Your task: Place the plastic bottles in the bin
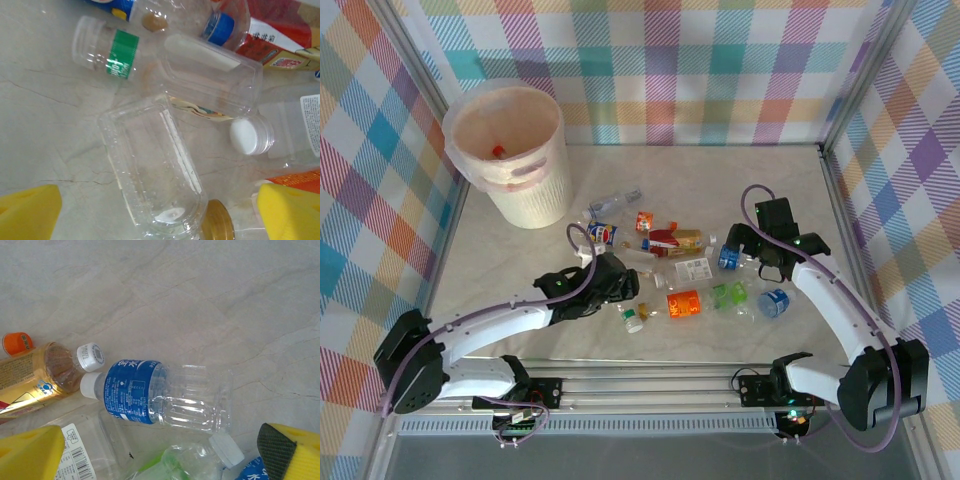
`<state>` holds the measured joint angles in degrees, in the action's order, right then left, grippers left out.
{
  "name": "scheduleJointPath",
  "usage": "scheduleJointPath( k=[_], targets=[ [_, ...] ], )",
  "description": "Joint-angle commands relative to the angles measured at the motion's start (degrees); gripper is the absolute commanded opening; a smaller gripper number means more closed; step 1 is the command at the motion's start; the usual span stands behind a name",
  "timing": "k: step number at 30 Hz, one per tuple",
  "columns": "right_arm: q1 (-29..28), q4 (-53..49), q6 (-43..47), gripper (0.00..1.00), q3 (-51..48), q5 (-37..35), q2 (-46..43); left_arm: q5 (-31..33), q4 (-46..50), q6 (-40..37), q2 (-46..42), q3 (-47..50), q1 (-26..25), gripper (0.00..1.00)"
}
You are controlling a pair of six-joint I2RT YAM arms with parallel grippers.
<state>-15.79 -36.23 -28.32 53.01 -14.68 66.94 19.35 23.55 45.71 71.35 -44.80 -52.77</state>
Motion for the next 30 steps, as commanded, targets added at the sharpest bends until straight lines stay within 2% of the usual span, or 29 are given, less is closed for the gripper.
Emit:
scheduleJointPath(
  k=[1, 20, 30],
  targets=[
    [-0.25, 0.75, -1.04, 1.00, 0.34, 0.70, 0.19, -0.22, -2.25, 2.03, 2.13, 0.76, -0.66, 1.00],
    [-0.24, 0.98, -0.43, 1.00, 0.08, 0.18, 0.83, 1.86, -3.99, 2.67, 12.39, -0.33, -0.32, 1.00],
    [-0.20, 1.52, -0.43, 1.00, -0.19, 0.17, 1.79, 0.41, -6.77, 2.76, 17.00, -0.97, 0.99, 1.00]
  ],
)
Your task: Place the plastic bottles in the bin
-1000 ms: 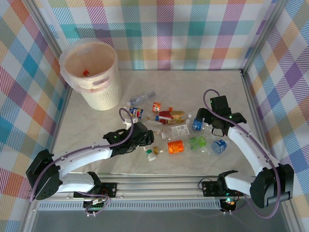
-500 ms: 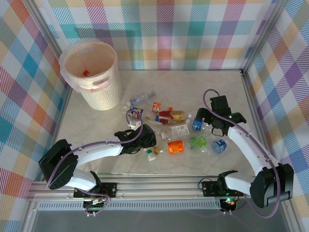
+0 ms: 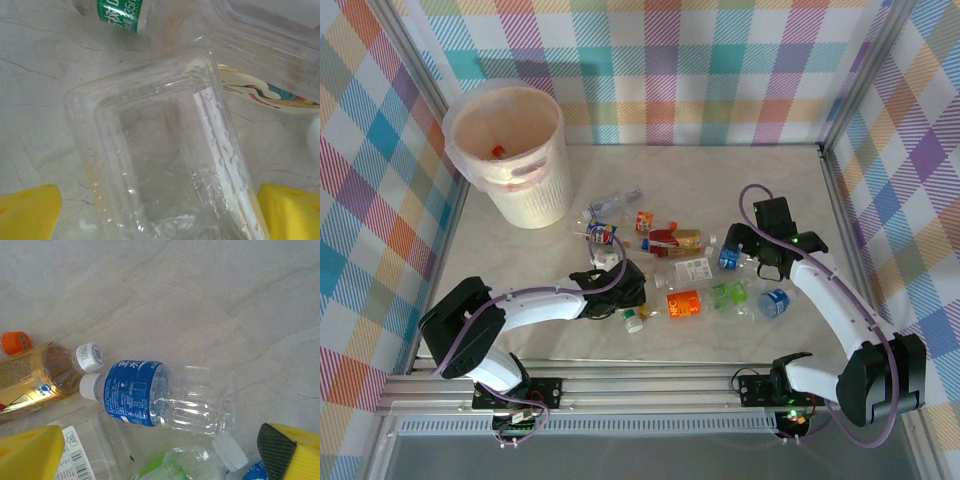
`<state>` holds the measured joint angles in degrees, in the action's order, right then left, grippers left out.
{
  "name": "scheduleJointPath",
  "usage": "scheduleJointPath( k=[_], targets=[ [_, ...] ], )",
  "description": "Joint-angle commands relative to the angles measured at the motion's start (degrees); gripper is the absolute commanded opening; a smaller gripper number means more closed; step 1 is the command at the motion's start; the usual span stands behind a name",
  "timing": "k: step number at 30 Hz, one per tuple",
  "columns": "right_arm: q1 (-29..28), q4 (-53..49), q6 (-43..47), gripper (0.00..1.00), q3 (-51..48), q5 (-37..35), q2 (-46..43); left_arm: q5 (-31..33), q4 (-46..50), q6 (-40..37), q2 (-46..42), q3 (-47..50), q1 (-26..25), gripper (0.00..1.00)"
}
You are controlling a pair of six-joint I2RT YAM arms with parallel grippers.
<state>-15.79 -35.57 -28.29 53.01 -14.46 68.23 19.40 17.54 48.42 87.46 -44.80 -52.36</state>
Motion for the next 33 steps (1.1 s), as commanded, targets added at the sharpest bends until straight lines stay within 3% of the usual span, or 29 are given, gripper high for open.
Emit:
scheduleJointPath(
  k=[1, 15, 24, 33],
  targets=[
    [-0.29, 0.85, -0.45, 1.00, -0.28, 0.00, 0.50, 0.35, -0.59, 0.22, 1.18, -0.99, 0.72, 1.00],
    [-0.24, 1.02, -0.60, 1.00, -0.19, 0.00, 1.06, 0.12, 2.24, 4.02, 1.83, 2.06, 4.89, 0.96],
    [-0.27, 0.97, -0.80, 1.00, -0.02, 0.22, 1.25, 1.94, 4.31, 4.59, 1.00, 2.85, 6.80, 0.82],
    [-0.29, 1.00, -0.92, 1.00, 0.25, 0.31, 1.56, 4.67, 6.84, 3.88, -1.70, 3.20, 8.34, 0.57]
  ],
)
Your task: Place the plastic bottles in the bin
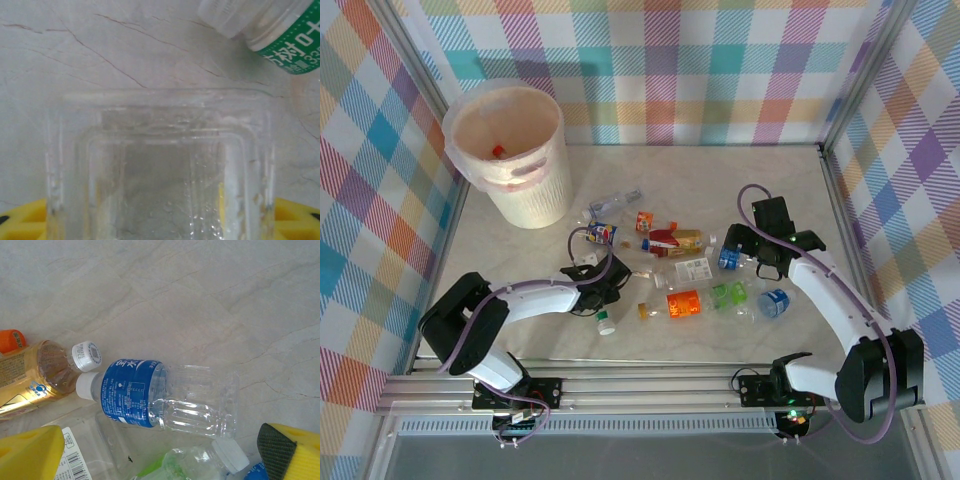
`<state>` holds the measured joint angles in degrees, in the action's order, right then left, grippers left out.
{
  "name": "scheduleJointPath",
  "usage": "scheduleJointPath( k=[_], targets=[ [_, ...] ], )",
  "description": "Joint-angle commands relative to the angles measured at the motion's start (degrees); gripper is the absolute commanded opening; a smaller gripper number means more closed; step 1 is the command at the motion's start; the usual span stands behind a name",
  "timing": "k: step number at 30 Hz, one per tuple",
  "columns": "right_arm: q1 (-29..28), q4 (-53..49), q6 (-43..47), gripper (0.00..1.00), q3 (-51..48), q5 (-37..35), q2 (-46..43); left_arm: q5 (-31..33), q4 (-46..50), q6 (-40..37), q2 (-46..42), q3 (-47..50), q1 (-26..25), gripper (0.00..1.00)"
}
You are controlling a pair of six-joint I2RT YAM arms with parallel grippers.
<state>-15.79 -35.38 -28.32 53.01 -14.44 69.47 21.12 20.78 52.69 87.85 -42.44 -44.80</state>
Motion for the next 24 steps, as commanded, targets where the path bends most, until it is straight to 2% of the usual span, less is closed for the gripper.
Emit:
scheduleJointPath(
  k=[1, 11, 18, 24],
  targets=[
    [-0.22, 0.75, -0.94, 1.00, 0.25, 0.29, 0.31, 3.45, 4.16, -0.57, -2.53, 0.67, 0.80, 0.56],
    [-0.24, 0.75, -1.12, 1.00, 0.34, 0.55, -0.77, 10.39, 10.73, -4.49, -11.25, -3.80, 0.99, 0.52],
    [-0.28, 0.97, -1.21, 1.00, 0.42, 0.96, -1.61, 13.49, 9.50, -14.66, -19.43, -10.08, 1.29, 0.47],
    [-0.28, 0.44, -1.63, 1.00, 0.84, 0.81, -1.46, 12.61, 1.22, -26.26, -22.46, -16.98, 4.20, 0.47]
  ],
)
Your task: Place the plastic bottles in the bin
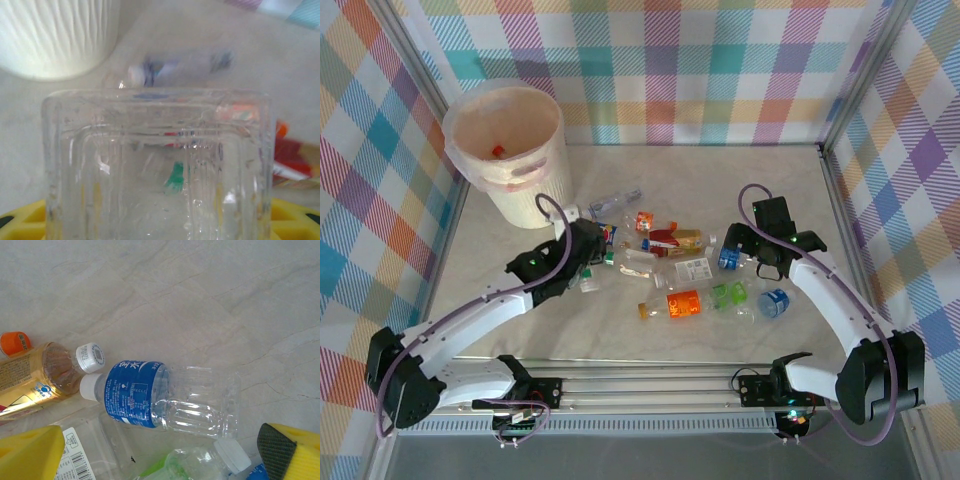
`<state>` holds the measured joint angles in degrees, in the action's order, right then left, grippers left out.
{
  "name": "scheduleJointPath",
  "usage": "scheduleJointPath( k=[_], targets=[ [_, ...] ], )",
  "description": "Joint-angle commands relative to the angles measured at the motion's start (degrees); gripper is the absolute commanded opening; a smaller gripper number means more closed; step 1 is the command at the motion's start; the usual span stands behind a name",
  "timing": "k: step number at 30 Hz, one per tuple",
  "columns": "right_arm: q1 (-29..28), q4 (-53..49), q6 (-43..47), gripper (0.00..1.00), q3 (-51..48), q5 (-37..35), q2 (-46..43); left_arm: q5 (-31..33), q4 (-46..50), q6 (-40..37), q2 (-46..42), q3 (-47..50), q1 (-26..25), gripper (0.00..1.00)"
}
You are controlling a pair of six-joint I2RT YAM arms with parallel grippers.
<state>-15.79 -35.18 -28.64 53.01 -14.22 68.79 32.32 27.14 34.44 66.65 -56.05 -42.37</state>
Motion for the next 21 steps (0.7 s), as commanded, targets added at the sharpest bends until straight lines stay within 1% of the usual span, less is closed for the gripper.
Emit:
scheduleJointPath(
  k=[1, 5, 7, 11, 16, 21],
  targets=[
    [-0.24, -0.05, -1.33, 1.00, 1.10, 0.59, -0.62, 0.62, -6.64, -9.68, -1.24, -4.74, 2.75, 0.47],
    [-0.25, -1.18, -1.31, 1.00, 1.82, 0.61, -0.50, -3.45, -13.24, -14.94, -0.68, -10.12, 7.41, 0.47],
    [-0.24, -1.57, -1.20, 1.00, 1.83, 0.37, -0.95, -5.88, -14.97, -17.52, 0.53, -13.73, 10.06, 0.47],
    [-0.25, -2.33, -1.06, 1.00, 2.18, -0.26, -1.98, -10.62, -15.64, -20.07, 4.39, -21.38, 15.76, 0.47],
    [-0.28, -2.31, -1.33, 1.00, 2.36, -0.31, -2.98, -16.40, -16.52, -21.25, 10.25, -30.71, 23.86, 0.47],
    [-0.23, -2.96, -1.55, 1.00, 2.96, -0.62, -2.88, -21.52, -13.01, -20.73, 18.91, -42.34, 31.20, 0.47]
  ],
)
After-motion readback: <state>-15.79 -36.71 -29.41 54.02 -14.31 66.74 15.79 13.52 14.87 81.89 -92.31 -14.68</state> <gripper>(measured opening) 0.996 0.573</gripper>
